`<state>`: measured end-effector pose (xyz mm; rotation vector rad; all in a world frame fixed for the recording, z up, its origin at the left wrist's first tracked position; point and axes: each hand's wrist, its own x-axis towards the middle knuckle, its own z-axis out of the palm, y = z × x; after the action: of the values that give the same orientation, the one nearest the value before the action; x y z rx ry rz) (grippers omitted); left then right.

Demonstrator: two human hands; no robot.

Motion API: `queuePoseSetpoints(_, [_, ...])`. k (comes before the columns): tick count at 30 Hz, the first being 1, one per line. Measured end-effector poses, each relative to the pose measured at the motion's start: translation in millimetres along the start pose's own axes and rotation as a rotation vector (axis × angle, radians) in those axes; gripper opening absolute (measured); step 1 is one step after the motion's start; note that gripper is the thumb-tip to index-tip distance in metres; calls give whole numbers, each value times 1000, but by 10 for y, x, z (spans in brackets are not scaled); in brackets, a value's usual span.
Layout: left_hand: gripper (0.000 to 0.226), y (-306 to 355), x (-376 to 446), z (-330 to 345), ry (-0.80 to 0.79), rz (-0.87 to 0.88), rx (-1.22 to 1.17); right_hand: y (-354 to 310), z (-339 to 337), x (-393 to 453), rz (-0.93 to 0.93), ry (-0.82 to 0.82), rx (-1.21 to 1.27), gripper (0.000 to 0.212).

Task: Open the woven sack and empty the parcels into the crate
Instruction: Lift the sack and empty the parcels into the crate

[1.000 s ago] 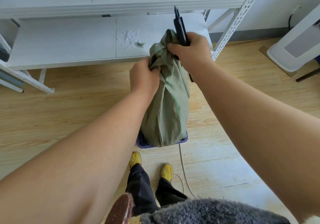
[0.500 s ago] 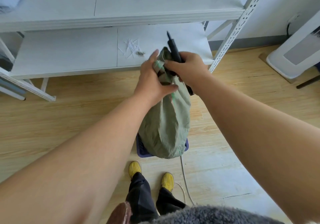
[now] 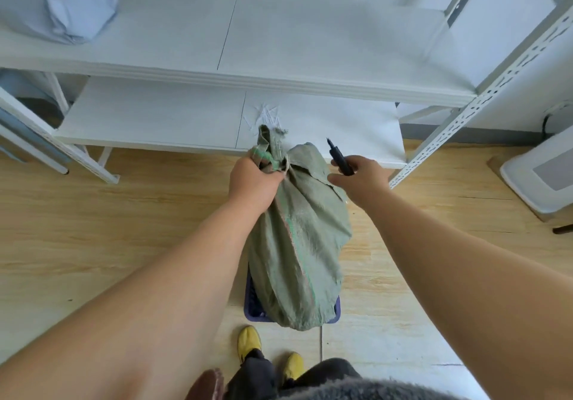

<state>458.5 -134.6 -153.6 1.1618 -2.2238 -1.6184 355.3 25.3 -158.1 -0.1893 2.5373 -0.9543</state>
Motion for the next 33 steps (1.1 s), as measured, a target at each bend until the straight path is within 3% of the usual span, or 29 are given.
queuePoseSetpoints(4, [16, 98, 109, 61, 13, 2, -40, -38, 121, 309, -50, 18, -46, 57])
queuePoseSetpoints(10, [25, 199, 140, 229, 149, -138, -288, -51, 231, 749, -205, -147, -122, 63])
queuePoseSetpoints(12, [13, 248, 117, 323, 195, -217, -378, -38, 176, 916, -252, -233, -144, 52])
queuePoseSetpoints(14, [16, 244, 75, 437, 260, -293, -465, -23, 91, 1063, -314, -282, -214, 12])
queuePoseSetpoints(15, [17, 243, 37, 475, 309, -306, -487, -35, 43, 1108, -338, -294, -237, 9])
queuePoseSetpoints(17, [10, 239, -18, 514, 397, -285, -443, -77, -36, 1198, -357, -284, -199, 9])
queuePoseSetpoints(20, [27, 236, -41, 494, 460, -213, -235, -284, -102, 1184, -399, -325, -23, 18])
queuePoseSetpoints(22, [19, 308, -72, 518, 372, -176, -125, -476, -120, 1095, -459, -446, 61, 16])
queuePoseSetpoints(26, [42, 426, -70, 634, 267, -73, -70, -722, -197, 895, -576, -662, 4, 19])
queuePoseSetpoints(30, [29, 402, -21, 720, 317, -185, 5, -694, -299, 883, -577, -673, 163, 22])
queuePoseSetpoints(33, [14, 313, -70, 743, 456, -276, -199, -451, -260, 1015, -553, -612, 58, 46])
